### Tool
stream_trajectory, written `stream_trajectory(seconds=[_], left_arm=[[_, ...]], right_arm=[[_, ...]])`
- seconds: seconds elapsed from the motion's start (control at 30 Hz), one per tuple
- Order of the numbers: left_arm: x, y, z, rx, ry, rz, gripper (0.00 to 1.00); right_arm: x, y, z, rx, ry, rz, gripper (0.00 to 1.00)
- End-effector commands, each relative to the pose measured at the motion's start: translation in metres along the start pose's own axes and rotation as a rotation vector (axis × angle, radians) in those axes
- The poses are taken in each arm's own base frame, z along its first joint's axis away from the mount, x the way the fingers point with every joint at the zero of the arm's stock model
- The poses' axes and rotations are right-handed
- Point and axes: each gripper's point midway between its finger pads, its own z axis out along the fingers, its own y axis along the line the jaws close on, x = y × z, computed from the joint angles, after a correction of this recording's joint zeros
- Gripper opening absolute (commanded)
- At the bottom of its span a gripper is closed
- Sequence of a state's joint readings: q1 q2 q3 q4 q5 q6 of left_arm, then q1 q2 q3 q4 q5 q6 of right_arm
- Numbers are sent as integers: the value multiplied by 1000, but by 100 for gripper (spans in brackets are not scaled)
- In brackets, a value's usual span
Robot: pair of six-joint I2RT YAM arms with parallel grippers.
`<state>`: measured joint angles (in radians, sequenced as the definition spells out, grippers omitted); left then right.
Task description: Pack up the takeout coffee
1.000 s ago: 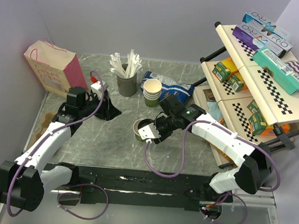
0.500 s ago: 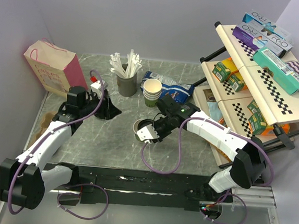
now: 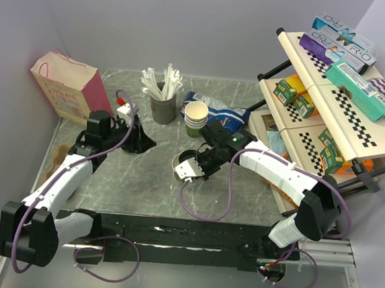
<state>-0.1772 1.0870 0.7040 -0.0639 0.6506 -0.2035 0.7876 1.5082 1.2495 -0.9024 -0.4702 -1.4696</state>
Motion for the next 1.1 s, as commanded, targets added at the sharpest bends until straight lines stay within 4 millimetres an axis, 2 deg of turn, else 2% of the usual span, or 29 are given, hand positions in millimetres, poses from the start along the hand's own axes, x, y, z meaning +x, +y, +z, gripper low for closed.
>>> stream_trajectory(seconds=[0.0,0.03,0.07,0.1,0.13,0.17,0.2,0.23,0.27,0.3,0.37,0.43,0.47,0.5,0.57,0.63,0.67,0.7,0.73,0.77,0.8,0.83,0.87,1.07], left_arm=[[-16,-8,-1,51,-34,71,55],[-19,-11,-3,58,-39,90,54],[-20,-12,-4,64,-42,120,54],[-20,-14,-6,69,-48,141,55],[-20,-14,-8,68,-55,162,56],[-23,-15,-10,65,-70,206,57],[-24,-17,-15,59,-89,236,61],[-25,-16,-17,51,-101,274,62],[-25,-16,-19,52,-104,319,63],[-26,-18,-21,55,-113,343,65],[-27,-19,-22,59,-108,366,66],[-29,-21,-21,69,-96,350,72],[-30,-23,-20,77,-94,345,72],[-30,-23,-18,86,-82,334,73],[-27,-29,-15,112,-70,331,73],[-23,-31,-11,129,-56,332,74],[-18,-35,-7,148,-42,331,74],[-16,-37,-6,156,-36,334,74],[-15,-40,-4,167,-32,336,74],[-10,-45,-1,191,-20,336,74],[-9,-48,0,201,-18,341,74],[-8,-51,1,214,-15,345,74],[-5,-57,3,235,-7,352,75],[8,-70,12,302,25,380,76]], right_arm=[[-21,-24,-24,62,-61,48,0],[-31,-41,-40,110,-94,71,0],[-40,-44,-50,108,-173,175,0],[-51,-65,-69,144,-223,214,0],[-53,-73,-80,151,-272,290,0],[-70,-71,-90,96,-381,443,0],[-81,-90,-106,97,-466,505,0],[-85,-96,-115,71,-539,590,0],[-79,-103,-127,42,-612,778,0],[-91,-105,-132,-62,-749,846,0],[-87,-117,-139,-137,-864,990,2],[-85,-102,-127,-240,-924,1065,3],[-86,-97,-125,-296,-934,1138,3],[-82,-95,-116,-309,-949,1137,3],[-83,-88,-113,-409,-965,1240,2],[-78,-83,-103,-401,-980,1217,2],[-75,-75,-95,-461,-970,1315,2],[-73,-73,-92,-480,-969,1344,2],[-71,-81,-92,-426,-992,1256,2],[-68,-72,-83,-504,-977,1397,2],[-66,-73,-82,-485,-991,1392,2],[-65,-78,-86,-414,-1025,1310,2],[-62,-75,-78,-477,-1018,1425,2],[-44,-76,-63,-480,-1014,1512,2]])
